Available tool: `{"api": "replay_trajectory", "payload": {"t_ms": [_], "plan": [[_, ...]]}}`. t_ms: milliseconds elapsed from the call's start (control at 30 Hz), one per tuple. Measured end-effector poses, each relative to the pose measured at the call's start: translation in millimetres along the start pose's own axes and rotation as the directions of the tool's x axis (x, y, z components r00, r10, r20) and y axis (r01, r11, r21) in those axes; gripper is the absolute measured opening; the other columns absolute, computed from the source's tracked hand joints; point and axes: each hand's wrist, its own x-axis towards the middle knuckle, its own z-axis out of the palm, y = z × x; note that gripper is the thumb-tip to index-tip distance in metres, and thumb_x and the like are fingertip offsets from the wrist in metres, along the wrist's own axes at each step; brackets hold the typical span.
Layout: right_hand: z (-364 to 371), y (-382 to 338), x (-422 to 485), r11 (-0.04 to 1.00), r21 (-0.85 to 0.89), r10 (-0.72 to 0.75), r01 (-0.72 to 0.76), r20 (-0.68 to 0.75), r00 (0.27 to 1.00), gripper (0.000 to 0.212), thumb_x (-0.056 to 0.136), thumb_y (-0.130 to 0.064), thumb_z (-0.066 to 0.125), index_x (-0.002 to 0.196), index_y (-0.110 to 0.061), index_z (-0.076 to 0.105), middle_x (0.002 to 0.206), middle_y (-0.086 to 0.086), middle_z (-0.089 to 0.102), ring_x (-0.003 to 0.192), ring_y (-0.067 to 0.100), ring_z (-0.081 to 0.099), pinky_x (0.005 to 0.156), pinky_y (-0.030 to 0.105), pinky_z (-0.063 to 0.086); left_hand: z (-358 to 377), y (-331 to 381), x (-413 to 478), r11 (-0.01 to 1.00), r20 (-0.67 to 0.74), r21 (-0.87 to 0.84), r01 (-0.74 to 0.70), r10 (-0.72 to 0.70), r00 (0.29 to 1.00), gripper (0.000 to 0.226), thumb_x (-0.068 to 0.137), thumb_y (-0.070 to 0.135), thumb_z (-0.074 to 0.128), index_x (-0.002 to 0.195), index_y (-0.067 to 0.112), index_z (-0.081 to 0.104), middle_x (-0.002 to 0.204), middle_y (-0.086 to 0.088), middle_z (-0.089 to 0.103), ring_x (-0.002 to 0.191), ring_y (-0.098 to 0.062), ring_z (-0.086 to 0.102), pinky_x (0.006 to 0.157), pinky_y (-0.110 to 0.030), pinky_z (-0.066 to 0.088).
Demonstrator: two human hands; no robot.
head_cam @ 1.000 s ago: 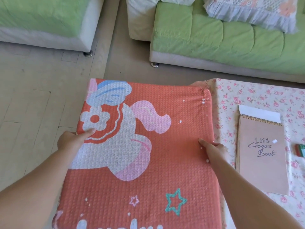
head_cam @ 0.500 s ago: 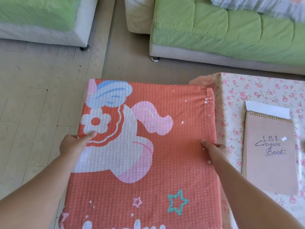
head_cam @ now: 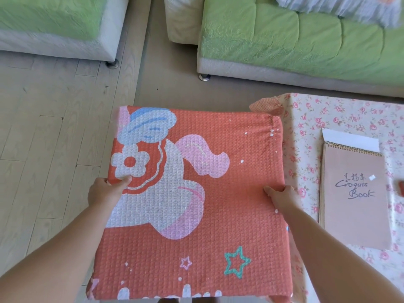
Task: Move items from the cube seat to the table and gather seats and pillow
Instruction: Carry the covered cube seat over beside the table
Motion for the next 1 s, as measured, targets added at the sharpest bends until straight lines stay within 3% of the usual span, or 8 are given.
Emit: {"api": "replay_trajectory", "payload": {"t_ms": [167, 267, 400, 533, 633, 800, 900, 1000], "plan": [[1.7, -6.9, -24.0, 0.998, -0.064, -0.024, 0.025, 0.017, 1.0, 0.079, 0.081, -0.038, 0.066, 0.144, -0.008, 0.029, 0.132, 0.017, 0.051, 0.118, 0.035, 0.052, 0.09, 0.04, 0.047, -6.3, 5.1, -13.8, 0.997, 0.094, 0.072, 0.03, -0.037, 0.995, 0.062, 0.072, 0.046, 0.075, 0.118, 0.007, 0.057, 0.113, -0.012, 0.066, 0.099, -0.036, 0.063, 0.086, -0.044, 0.052], [-0.7, -10.8, -40.6, 0.996, -0.04, -0.072, 0.075, 0.053, 0.996, 0.078, 0.082, -0.036, 0.064, 0.146, -0.013, 0.026, 0.13, 0.015, 0.052, 0.106, 0.03, 0.058, 0.082, 0.037, 0.053, -13.7, 12.9, -29.3, 0.997, 0.111, 0.073, -0.003, -0.005, 0.994, 0.065, 0.072, 0.046, 0.075, 0.121, 0.009, 0.054, 0.117, -0.011, 0.064, 0.102, -0.034, 0.062, 0.088, -0.044, 0.051], [-8.3, -12.3, -67.1, 0.992, 0.016, -0.123, 0.122, 0.084, 0.989, 0.07, 0.086, -0.033, 0.062, 0.146, -0.014, 0.03, 0.128, 0.012, 0.056, 0.061, 0.012, 0.053, 0.051, 0.024, 0.043, -18.1, 24.4, -61.1, 0.993, 0.18, 0.089, -0.084, 0.067, 0.981, 0.069, 0.079, 0.042, 0.071, 0.134, 0.007, 0.046, 0.131, -0.01, 0.056, 0.115, -0.033, 0.056, 0.094, -0.038, 0.045], [-25.3, -10.8, -104.5, 0.984, 0.082, -0.167, 0.161, 0.073, 0.983, 0.074, 0.083, -0.035, 0.065, 0.146, -0.015, 0.031, 0.137, 0.012, 0.05, 0.082, 0.022, 0.059, 0.063, 0.031, 0.051, -23.3, 42.9, -104.4, 0.978, 0.246, 0.079, -0.191, 0.167, 0.955, 0.084, 0.082, 0.042, 0.068, 0.147, 0.008, 0.027, 0.152, -0.012, 0.034, 0.133, -0.032, 0.042, 0.104, -0.041, 0.037], [-34.3, -12.1, -125.5, 0.971, 0.146, -0.198, 0.187, 0.067, 0.978, 0.071, 0.083, -0.033, 0.066, 0.144, -0.015, 0.034, 0.138, 0.011, 0.049, 0.093, 0.025, 0.062, 0.08, 0.036, 0.054, -24.5, 56.7, -128.3, 0.968, 0.289, 0.046, -0.247, 0.224, 0.931, 0.082, 0.083, 0.041, 0.066, 0.147, 0.009, 0.026, 0.154, -0.01, 0.031, 0.137, -0.031, 0.037, 0.107, -0.041, 0.034], [-74.5, 0.6, -170.0, 0.947, 0.285, -0.16, 0.15, 0.011, 0.987, 0.067, 0.084, -0.029, 0.067, 0.142, -0.012, 0.037, 0.124, 0.012, 0.057, 0.065, 0.014, 0.053, 0.062, 0.028, 0.049, -26.7, 86.5, -187.8, 0.932, 0.369, -0.021, -0.363, 0.345, 0.863, 0.079, 0.083, 0.042, 0.067, 0.146, 0.011, 0.029, 0.151, -0.009, 0.035, 0.135, -0.029, 0.04, 0.106, -0.041, 0.035], [-96.1, 13.1, -192.3, 0.933, 0.324, -0.163, 0.158, -0.011, 0.987, 0.064, 0.085, -0.027, 0.065, 0.141, -0.013, 0.037, 0.105, 0.008, 0.057, 0.076, 0.021, 0.057, 0.066, 0.026, 0.047, -21.9, 101.0, -222.1, 0.905, 0.408, -0.053, -0.422, 0.405, 0.818, 0.076, 0.083, 0.041, 0.068, 0.144, 0.013, 0.032, 0.147, -0.008, 0.04, 0.13, -0.029, 0.044, 0.101, -0.038, 0.037], [-116.3, 28.0, -205.5, 0.907, 0.392, -0.144, 0.152, -0.05, 0.988, 0.064, 0.086, -0.025, 0.063, 0.143, -0.014, 0.034, 0.119, 0.008, 0.058, 0.083, 0.021, 0.054, 0.057, 0.022, 0.039, -14.6, 114.3, -250.8, 0.88, 0.436, -0.05, -0.473, 0.446, 0.782, 0.073, 0.082, 0.039, 0.069, 0.141, 0.012, 0.037, 0.145, -0.008, 0.042, 0.13, -0.028, 0.045, 0.104, -0.037, 0.036]]}}
